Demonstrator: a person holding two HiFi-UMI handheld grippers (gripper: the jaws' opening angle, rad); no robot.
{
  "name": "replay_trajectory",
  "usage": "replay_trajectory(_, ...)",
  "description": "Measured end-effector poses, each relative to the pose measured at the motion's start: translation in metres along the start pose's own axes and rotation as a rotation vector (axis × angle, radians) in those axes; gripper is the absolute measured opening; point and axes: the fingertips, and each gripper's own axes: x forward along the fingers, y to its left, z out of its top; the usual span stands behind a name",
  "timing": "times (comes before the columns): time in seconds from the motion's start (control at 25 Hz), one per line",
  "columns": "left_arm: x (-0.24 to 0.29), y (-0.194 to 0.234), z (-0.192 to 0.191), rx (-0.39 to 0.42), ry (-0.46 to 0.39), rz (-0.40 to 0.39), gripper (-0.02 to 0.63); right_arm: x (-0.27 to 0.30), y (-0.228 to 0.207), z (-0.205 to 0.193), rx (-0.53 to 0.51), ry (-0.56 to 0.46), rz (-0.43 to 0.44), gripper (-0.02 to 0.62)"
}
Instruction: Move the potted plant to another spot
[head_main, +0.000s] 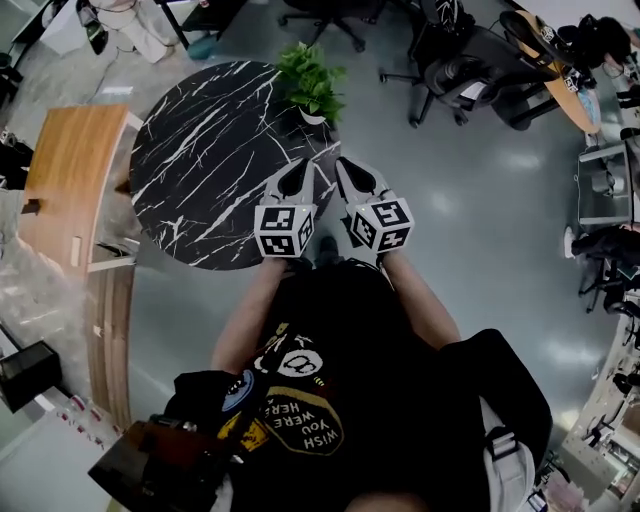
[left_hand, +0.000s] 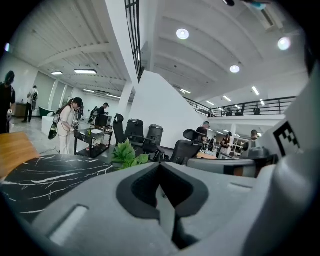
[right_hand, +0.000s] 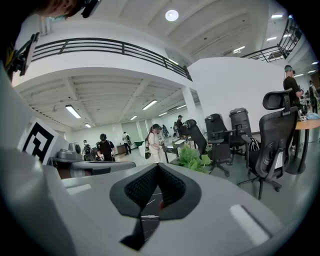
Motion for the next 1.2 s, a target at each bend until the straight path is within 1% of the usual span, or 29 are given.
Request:
replay_trajectory(0.08,0.008,0.007,-0.006,0.001,0.003,-0.002,0.003,0.010,-0.004,-0.006,0.001,0.012,0.008,0.002)
replay_trajectory(0.24,0.022,0.025,-0.019,0.034,0.037,0.033,0.003,0.030,-0.011,-0.018,0.008,0.036,0.020,0.002)
replay_trajectory(0.32,0.031,0.032,-0.024,0.037,0.049,0.042,0.003,0.040,-0.015,-0.026,0.005,0.048,0.024,0.002)
replay_trajectory(0.44,0.048,0.043,-0.034,0.045,0.054,0.041,0.003,0.059,-0.026,-0.040,-0.009,0.053,0.014,0.002)
replay_trajectory(0.56,0.065,0.058,-0.049,0.070,0.051,0.043,0.003,0.083,-0.041,-0.059,-0.021,0.061,0.002,0.002)
replay_trajectory(0.68,0.080,0.075,-0.068,0.084,0.068,0.056,0.003,0.107,-0.056,-0.081,-0.042,0.070,-0.023,0.002)
replay_trajectory(0.88,0.108,0.105,-0.103,0.070,0.104,0.088,0.003,0.148,-0.089,-0.124,-0.054,0.104,-0.078,0.002)
replay_trajectory(1.04,0.127,0.120,-0.115,0.082,0.092,0.110,0.003,0.183,-0.124,-0.167,-0.052,0.152,-0.126,0.004)
replay_trajectory(1.08,0.132,0.122,-0.117,0.080,0.090,0.112,0.003,0.192,-0.133,-0.176,-0.049,0.161,-0.132,0.037)
replay_trajectory(1.2,0.143,0.132,-0.124,0.069,0.087,0.115,0.003,0.218,-0.152,-0.198,-0.057,0.179,-0.151,0.188)
